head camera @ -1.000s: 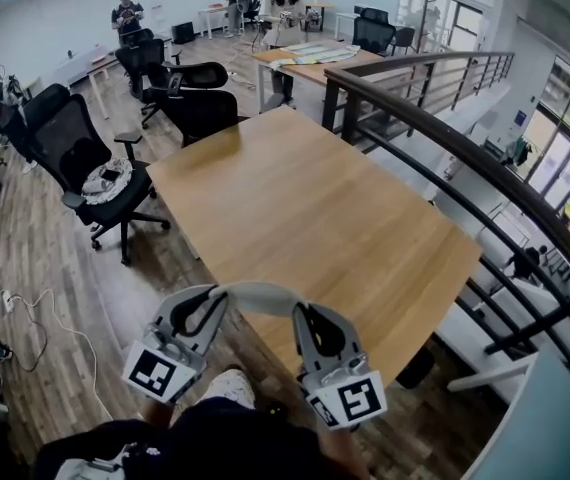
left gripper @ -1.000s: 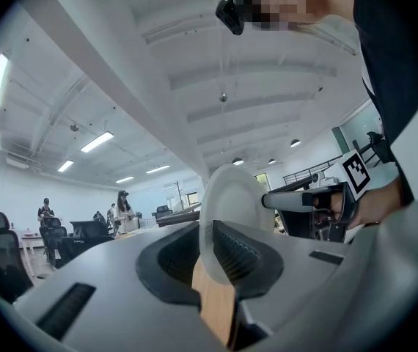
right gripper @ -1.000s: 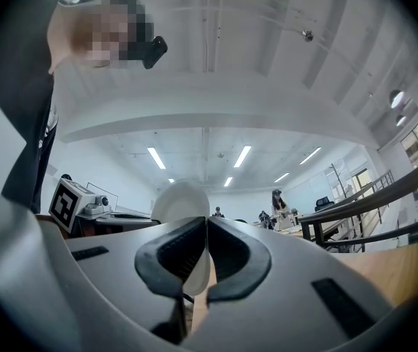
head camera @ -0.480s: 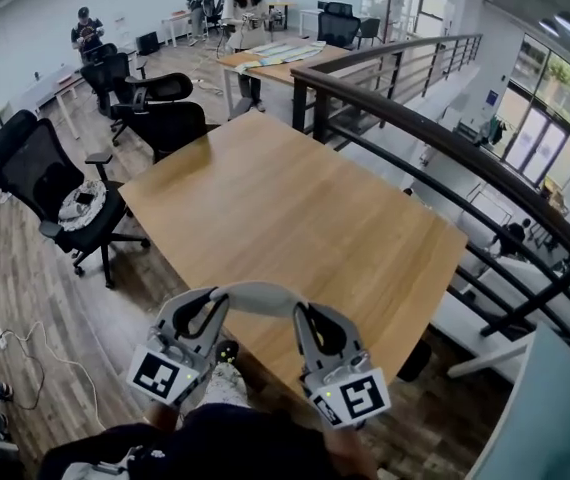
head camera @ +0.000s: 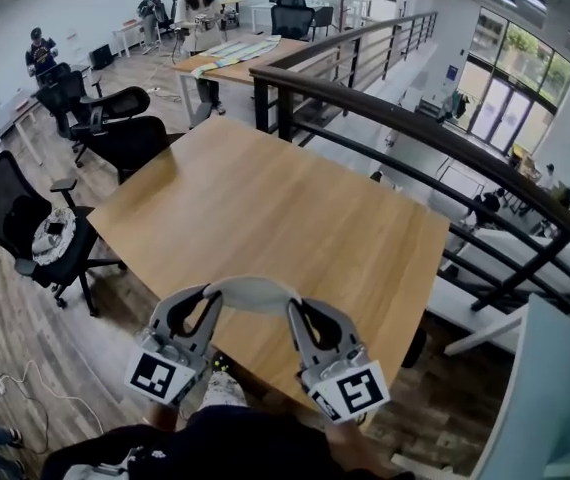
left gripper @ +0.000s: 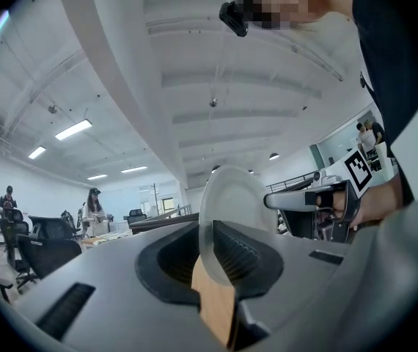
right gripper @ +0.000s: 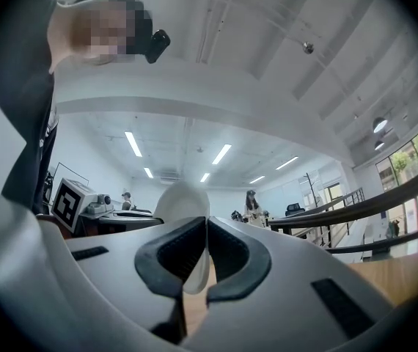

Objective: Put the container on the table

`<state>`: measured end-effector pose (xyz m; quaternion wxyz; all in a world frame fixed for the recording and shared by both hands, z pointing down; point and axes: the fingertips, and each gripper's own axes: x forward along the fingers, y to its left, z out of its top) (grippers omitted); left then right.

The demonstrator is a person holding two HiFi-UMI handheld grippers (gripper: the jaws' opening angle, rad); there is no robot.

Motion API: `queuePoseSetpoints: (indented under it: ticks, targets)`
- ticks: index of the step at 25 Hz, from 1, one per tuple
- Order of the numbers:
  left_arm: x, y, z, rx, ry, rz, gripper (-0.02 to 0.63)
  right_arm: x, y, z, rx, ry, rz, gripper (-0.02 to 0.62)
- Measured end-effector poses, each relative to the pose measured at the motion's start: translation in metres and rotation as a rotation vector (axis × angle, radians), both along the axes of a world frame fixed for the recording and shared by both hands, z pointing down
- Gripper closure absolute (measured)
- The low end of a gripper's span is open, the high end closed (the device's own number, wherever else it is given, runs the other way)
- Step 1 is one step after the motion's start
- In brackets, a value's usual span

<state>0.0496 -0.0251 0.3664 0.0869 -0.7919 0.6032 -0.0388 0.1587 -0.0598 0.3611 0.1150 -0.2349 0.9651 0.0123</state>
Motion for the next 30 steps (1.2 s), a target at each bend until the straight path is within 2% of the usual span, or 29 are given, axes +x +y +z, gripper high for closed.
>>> queuePoseSetpoints:
  ticks: [12, 30]
  targets:
    - [-0.048, -0.055, 0.001, 0.002, 0.008, 0.106, 0.555, -0.045, -0.041, -0.002, 0.001, -0.005, 0.108, 0.574]
    - [-0.082, -0.111, 0.006, -0.01, 0.07, 0.239, 0.555, -0.078, -0.08, -0.002, 0.007, 0.051, 0.251, 0.574]
